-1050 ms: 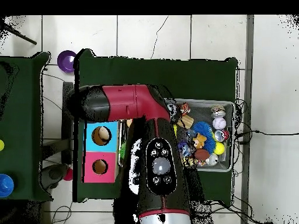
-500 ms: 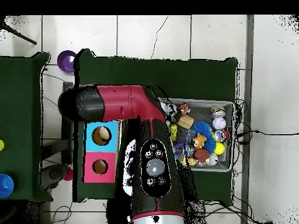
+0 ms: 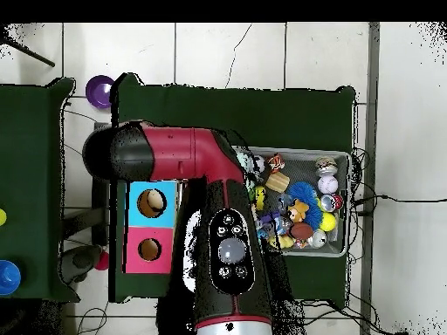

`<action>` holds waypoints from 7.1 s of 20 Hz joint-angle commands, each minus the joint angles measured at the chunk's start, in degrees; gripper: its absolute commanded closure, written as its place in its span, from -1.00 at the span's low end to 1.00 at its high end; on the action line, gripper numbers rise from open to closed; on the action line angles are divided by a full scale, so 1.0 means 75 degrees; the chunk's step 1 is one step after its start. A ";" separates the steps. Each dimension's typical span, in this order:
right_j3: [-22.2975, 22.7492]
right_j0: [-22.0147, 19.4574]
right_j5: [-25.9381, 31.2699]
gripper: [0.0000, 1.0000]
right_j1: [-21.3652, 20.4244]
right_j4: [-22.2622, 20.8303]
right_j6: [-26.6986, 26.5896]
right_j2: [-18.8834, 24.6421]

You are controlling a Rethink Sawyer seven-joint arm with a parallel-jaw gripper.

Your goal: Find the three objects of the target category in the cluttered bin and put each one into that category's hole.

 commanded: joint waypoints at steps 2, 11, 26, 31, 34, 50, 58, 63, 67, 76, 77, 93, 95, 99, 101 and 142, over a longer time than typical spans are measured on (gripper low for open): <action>0.0960 -0.0168 -0.0585 1.00 0.0526 0.0267 0.1515 0.0185; 0.1218 -0.0367 -0.1049 1.00 0.0687 0.0353 0.1332 0.0337; 0.1426 -0.0352 -0.0446 1.00 0.0753 0.0616 0.1313 0.0407; 0.1638 -0.0466 -0.0144 1.00 0.0673 0.1049 0.1298 0.0676; 0.1796 -0.0497 -0.0046 1.00 0.0617 0.1352 0.1366 0.0756; 0.2178 -0.0643 -0.0617 1.00 0.0585 0.2234 0.1170 0.1198; 0.2063 -0.0693 -0.1148 1.00 0.0754 0.2090 0.1043 0.1250; 0.1545 -0.0572 -0.1480 1.00 0.0977 0.1571 0.0744 0.0931; 0.1337 -0.0575 -0.1498 1.00 0.1106 0.1476 0.0653 0.0854; 0.0982 -0.0504 -0.1521 1.00 0.1162 0.1033 0.0547 0.0674; 0.1017 -0.0505 -0.1557 1.00 0.1145 0.1001 0.0564 0.0687; 0.0826 -0.0401 -0.1258 -1.00 0.1129 0.0604 0.0739 0.0529; 0.0794 -0.0390 -0.1206 -1.00 0.1127 0.0563 0.0764 0.0501; 0.0649 -0.0299 -0.0732 -1.00 0.1060 0.0502 0.0788 0.0364; 0.0474 -0.0193 -0.0215 -1.00 0.0938 0.0468 0.0779 0.0225; 0.0442 0.0089 0.2718 -1.00 0.0435 0.0502 0.0866 -0.0138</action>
